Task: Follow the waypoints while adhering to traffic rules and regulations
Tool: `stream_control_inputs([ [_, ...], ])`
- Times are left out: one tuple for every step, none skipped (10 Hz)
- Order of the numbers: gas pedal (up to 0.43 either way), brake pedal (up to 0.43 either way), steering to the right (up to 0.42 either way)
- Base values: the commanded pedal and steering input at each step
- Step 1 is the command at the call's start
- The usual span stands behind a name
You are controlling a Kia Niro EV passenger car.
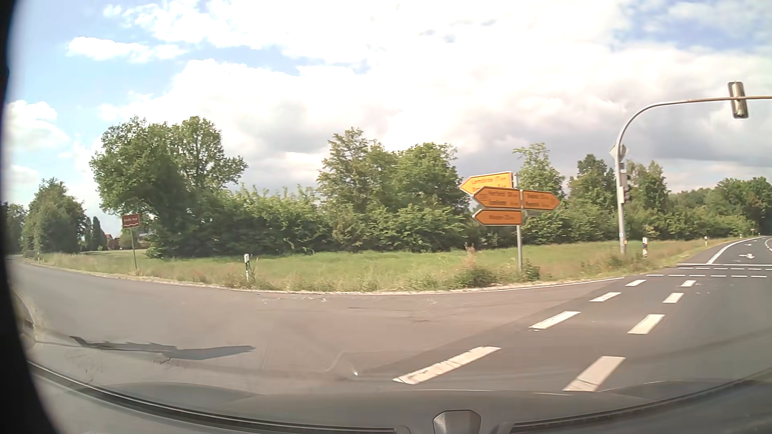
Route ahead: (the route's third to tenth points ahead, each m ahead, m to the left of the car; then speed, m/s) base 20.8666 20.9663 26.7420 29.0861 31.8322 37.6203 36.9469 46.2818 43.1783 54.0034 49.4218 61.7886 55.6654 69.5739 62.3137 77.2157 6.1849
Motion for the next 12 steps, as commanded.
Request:
stream_control_inputs([
  [0.13, 0.006, -0.356],
  [0.138, 0.006, -0.356],
  [0.157, 0.006, -0.356],
  [0.157, 0.006, -0.355],
  [0.169, 0.006, -0.35],
  [0.169, 0.006, -0.344],
  [0.209, 0.006, -0.343],
  [0.22, 0.006, -0.341],
  [0.22, 0.006, -0.331],
  [0.22, 0.006, -0.328],
  [0.228, 0.006, -0.321],
  [0.228, 0.006, -0.32],
])
